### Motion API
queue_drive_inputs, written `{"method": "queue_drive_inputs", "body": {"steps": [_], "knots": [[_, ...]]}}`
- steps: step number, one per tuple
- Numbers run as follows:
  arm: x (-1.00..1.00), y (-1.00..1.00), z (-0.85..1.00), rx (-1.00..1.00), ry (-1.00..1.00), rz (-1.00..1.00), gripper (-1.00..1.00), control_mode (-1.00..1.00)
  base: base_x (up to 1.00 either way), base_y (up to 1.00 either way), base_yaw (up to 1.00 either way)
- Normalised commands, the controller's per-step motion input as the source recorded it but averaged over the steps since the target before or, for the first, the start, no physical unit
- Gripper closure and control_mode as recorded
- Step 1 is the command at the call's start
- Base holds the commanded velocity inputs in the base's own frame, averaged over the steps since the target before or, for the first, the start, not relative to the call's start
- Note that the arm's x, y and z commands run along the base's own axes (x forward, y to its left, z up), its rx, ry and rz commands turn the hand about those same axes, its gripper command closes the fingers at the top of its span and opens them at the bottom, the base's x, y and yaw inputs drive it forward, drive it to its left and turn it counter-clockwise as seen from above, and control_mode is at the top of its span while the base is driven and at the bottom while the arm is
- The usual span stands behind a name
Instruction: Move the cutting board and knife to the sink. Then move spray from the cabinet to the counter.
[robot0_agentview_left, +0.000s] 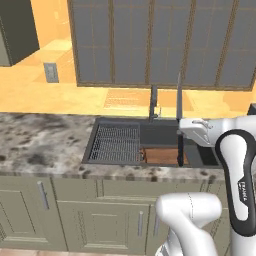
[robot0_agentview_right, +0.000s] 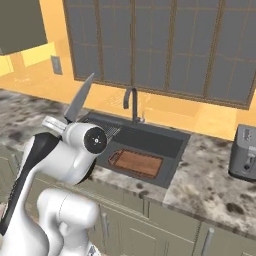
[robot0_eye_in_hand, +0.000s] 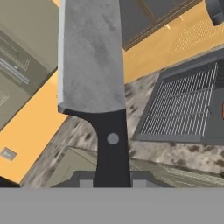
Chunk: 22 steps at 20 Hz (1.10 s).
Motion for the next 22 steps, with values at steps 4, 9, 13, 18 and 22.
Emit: {"method": "queue_drive_inputs", "body": {"steps": [4, 9, 13, 18, 22], "knots": [[0.0, 0.0, 0.0, 0.0, 0.0, 0.0, 1.0, 1.0, 0.42, -0.31, 0.0], [0.0, 0.0, 0.0, 0.0, 0.0, 0.0, 1.0, 1.0, 0.21, -0.13, -0.03], [0.0, 0.0, 0.0, 0.0, 0.0, 0.0, 1.0, 1.0, 0.17, -0.03, -0.03], [0.0, 0.0, 0.0, 0.0, 0.0, 0.0, 1.0, 1.0, 0.32, -0.04, -0.06], [0.0, 0.0, 0.0, 0.0, 0.0, 0.0, 1.0, 1.0, 0.38, -0.03, -0.03]]}}
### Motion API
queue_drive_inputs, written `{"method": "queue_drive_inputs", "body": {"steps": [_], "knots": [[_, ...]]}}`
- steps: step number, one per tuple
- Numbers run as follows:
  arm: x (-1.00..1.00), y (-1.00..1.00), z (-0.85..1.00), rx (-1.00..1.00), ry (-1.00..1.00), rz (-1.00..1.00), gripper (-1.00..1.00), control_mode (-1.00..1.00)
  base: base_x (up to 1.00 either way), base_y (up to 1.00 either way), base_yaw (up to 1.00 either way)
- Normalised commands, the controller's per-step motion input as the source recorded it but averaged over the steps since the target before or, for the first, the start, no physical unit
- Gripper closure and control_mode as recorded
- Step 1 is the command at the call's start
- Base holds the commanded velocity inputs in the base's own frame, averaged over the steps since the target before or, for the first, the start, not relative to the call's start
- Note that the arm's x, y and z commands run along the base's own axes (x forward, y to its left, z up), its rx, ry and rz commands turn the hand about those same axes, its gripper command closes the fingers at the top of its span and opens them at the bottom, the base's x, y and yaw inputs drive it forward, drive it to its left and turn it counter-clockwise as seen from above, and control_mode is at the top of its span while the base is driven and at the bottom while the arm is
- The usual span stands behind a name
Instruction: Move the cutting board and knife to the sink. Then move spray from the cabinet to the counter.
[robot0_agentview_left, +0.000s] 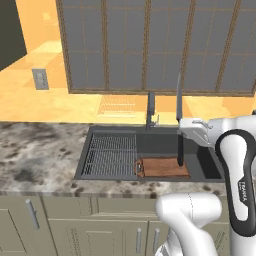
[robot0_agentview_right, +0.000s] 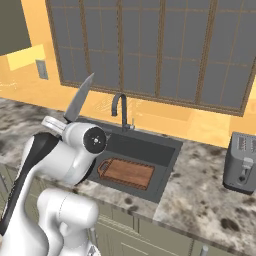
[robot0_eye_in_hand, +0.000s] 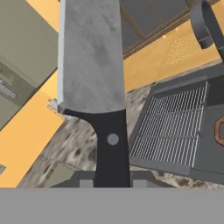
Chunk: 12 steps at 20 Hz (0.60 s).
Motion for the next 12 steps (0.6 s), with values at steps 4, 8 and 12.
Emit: {"method": "queue_drive_inputs", "body": {"steps": [4, 8, 12], "knots": [[0.0, 0.0, 0.0, 0.0, 0.0, 0.0, 1.0, 1.0, 0.32, -0.06, -0.05], [0.0, 0.0, 0.0, 0.0, 0.0, 0.0, 1.0, 1.0, 0.0, 0.0, 0.0], [0.0, -0.01, 0.0, 0.01, 0.0, 0.0, 1.0, -1.0, 0.0, 0.0, 0.0]]}}
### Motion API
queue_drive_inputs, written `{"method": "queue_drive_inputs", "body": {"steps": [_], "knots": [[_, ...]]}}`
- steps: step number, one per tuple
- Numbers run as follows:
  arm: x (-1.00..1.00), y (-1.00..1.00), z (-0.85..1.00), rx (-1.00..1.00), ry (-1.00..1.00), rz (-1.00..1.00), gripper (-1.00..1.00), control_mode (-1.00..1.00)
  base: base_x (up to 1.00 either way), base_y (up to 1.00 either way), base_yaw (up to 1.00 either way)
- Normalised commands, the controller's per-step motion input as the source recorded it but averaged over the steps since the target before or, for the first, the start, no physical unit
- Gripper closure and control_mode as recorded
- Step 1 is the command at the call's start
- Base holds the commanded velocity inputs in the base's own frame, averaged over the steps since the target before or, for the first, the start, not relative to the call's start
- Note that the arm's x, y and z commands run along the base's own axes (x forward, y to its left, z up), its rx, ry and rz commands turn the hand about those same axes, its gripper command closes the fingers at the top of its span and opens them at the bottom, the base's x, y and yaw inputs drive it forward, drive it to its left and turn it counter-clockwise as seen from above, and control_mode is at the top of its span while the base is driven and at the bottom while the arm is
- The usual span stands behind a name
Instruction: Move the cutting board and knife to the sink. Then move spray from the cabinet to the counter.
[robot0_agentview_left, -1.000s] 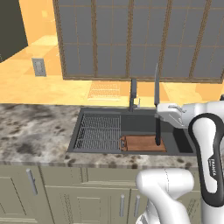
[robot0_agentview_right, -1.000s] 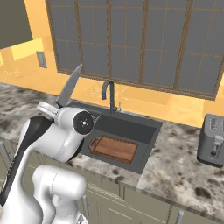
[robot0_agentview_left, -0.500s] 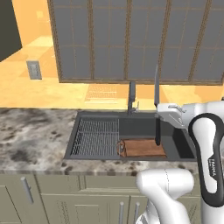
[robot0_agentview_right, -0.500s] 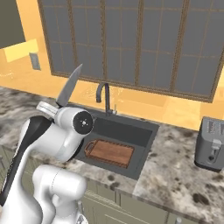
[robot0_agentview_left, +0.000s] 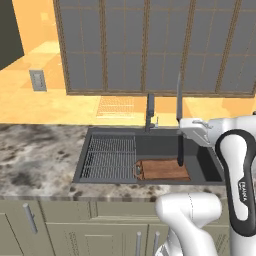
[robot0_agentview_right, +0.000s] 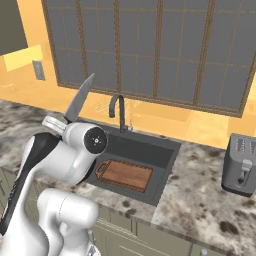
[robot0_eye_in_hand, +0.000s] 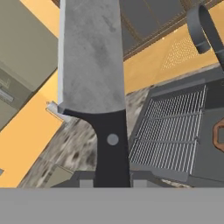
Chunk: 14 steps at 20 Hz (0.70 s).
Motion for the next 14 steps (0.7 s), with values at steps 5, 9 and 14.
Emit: {"method": "queue_drive_inputs", "body": {"steps": [5, 9, 14], "knots": [[0.01, -0.16, 0.0, 0.1, 0.0, 0.0, 1.0, -1.0, 0.0, 0.0, 0.0], [0.0, -0.28, 0.0, 0.08, 0.0, 0.0, 1.0, -1.0, 0.0, 0.0, 0.0], [0.02, -0.38, 0.0, 0.1, 0.01, 0.02, 1.0, -1.0, 0.0, 0.0, 0.0]]}}
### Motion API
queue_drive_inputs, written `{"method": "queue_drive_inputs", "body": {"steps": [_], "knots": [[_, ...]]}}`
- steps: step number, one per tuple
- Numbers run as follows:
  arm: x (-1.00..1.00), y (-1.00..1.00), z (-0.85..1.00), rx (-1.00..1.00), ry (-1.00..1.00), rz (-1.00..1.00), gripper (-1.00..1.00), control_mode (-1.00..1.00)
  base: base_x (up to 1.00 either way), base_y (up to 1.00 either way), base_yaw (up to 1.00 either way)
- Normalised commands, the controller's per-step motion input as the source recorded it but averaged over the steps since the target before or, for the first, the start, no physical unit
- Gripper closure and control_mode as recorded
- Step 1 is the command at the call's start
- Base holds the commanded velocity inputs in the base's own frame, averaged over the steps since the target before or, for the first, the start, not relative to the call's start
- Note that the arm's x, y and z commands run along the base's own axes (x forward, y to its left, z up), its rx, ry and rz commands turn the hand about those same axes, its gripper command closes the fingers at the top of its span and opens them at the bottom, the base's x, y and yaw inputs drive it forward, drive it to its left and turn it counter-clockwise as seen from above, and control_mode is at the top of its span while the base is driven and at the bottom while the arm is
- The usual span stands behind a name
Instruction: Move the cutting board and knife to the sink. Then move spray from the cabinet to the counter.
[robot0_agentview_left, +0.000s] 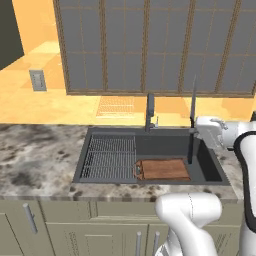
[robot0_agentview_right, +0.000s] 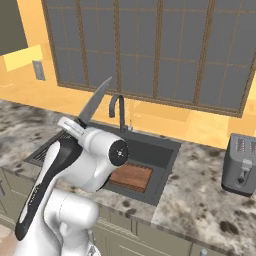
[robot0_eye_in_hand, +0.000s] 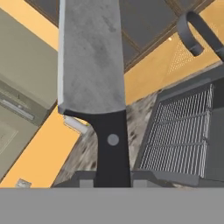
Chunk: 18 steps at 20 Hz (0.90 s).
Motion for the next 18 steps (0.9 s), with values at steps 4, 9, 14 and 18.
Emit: {"method": "queue_drive_inputs", "body": {"steps": [4, 9, 14, 18], "knots": [[0.1, -0.44, -0.02, 0.02, 0.05, 0.04, 1.0, -1.0, 0.0, 0.0, 0.0], [0.22, -0.37, -0.13, -0.02, 0.07, 0.0, 1.0, -1.0, 0.0, 0.0, 0.0], [0.29, -0.23, -0.2, -0.09, 0.1, 0.0, 1.0, -1.0, 0.0, 0.0, 0.0], [0.33, -0.18, -0.19, -0.12, 0.13, 0.02, 1.0, -1.0, 0.0, 0.0, 0.0]]}}
